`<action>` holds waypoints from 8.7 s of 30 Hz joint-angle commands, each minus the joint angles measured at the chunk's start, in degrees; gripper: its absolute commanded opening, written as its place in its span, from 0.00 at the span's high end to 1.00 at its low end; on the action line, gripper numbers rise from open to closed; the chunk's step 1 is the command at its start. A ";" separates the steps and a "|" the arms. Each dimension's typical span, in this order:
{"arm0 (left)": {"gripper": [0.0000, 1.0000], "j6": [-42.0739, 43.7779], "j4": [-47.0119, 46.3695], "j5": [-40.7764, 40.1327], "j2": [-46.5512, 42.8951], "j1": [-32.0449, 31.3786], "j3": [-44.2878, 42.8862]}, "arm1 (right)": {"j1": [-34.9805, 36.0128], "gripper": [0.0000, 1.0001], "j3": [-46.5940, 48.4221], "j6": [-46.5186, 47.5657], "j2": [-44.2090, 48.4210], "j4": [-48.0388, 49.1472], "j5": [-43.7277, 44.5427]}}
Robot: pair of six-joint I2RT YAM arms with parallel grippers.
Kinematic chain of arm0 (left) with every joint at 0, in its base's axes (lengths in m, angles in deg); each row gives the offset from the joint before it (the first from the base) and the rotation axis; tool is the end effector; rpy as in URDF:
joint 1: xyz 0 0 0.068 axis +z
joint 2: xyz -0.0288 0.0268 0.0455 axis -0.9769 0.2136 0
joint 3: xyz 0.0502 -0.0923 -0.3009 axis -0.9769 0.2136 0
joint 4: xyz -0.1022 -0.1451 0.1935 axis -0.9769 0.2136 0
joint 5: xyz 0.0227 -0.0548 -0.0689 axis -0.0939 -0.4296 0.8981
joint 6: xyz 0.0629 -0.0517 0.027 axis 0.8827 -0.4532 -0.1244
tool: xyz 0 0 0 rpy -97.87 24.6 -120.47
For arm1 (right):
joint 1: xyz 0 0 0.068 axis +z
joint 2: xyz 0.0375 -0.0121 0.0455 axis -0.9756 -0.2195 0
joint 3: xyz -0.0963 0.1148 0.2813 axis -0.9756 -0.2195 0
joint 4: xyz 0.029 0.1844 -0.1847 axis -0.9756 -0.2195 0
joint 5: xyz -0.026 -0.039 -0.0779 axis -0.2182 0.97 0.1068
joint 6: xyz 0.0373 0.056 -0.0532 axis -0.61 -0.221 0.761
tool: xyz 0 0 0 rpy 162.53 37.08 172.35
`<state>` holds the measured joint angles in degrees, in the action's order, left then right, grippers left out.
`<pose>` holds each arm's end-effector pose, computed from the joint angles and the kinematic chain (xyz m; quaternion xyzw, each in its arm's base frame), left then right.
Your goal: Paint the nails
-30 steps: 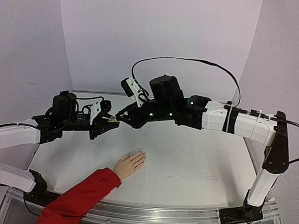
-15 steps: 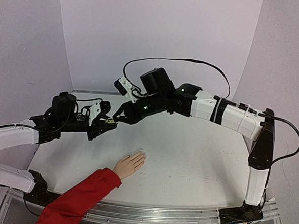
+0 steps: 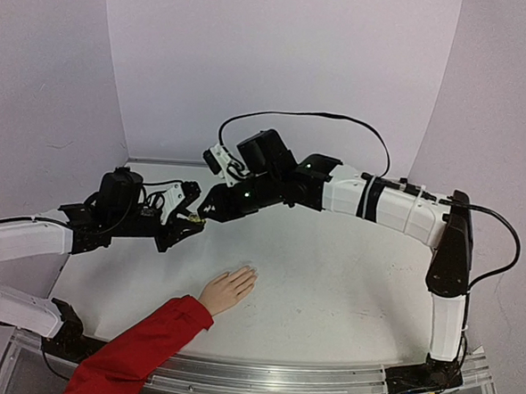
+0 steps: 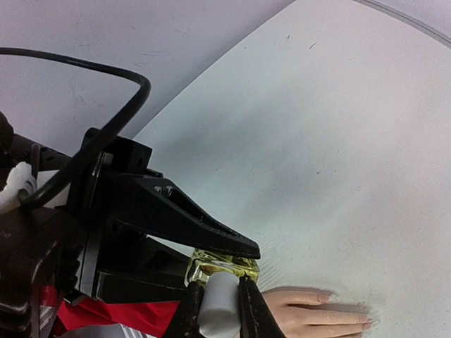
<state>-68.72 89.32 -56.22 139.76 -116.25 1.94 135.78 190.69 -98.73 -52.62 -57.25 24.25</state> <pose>0.1948 -0.1841 0.2823 0.4840 0.6833 -0.2071 0.5058 0.2737 0.4853 0.3727 -0.3324 0.7187 0.4679 0.3925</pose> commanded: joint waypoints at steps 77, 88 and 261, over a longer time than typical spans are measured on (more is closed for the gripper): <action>1.00 -16.03 -17.15 -5.24 -6.88 -0.08 -4.10 | 5.80 1.00 -20.98 3.52 6.15 37.91 3.57; 1.00 -14.99 -16.85 -7.74 -6.42 -0.11 -4.06 | 14.31 1.00 -7.38 -5.78 -0.08 28.76 23.83; 1.00 -16.24 -13.48 -7.22 -3.23 -0.70 -6.12 | 5.92 0.67 -12.96 -5.93 9.07 30.20 17.47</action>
<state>-85.13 83.52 -61.88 137.58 -116.89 -1.91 142.44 182.58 -107.06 -48.97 -28.33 54.28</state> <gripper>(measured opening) 0.218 0.188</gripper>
